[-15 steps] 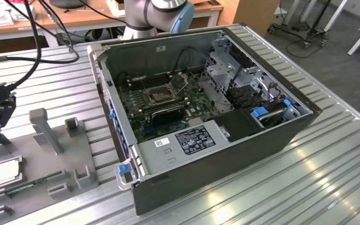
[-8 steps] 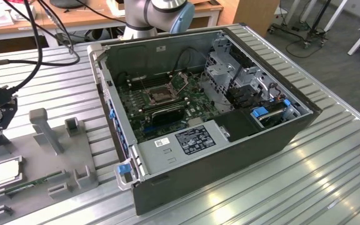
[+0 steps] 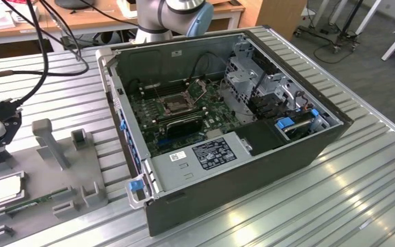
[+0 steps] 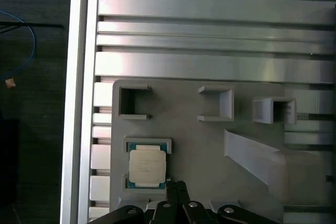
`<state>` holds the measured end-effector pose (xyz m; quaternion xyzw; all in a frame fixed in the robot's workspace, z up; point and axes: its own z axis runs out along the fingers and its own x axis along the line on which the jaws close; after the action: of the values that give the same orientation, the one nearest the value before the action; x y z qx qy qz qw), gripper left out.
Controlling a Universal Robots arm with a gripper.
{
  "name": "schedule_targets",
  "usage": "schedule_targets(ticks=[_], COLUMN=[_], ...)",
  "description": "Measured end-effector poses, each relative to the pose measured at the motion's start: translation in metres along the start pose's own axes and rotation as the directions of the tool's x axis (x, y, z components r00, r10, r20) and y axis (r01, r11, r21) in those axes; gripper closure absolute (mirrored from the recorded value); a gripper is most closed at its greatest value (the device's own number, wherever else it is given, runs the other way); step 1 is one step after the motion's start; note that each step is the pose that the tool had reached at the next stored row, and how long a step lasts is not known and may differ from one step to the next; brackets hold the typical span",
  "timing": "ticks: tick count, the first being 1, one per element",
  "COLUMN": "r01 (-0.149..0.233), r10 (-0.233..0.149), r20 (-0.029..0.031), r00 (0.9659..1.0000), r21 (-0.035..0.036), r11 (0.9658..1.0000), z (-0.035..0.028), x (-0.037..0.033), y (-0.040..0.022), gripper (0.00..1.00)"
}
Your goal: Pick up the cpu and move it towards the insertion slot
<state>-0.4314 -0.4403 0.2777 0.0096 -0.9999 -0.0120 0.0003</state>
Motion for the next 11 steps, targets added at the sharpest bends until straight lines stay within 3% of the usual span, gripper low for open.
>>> schedule_targets(ticks=[11], r01=[0.000], r10=[0.000], r20=[-0.0002], r00=[1.0000], r21=[0.0001], r11=[1.0000], z=[0.0116], x=[0.0030], y=[0.0004], gripper=[0.89])
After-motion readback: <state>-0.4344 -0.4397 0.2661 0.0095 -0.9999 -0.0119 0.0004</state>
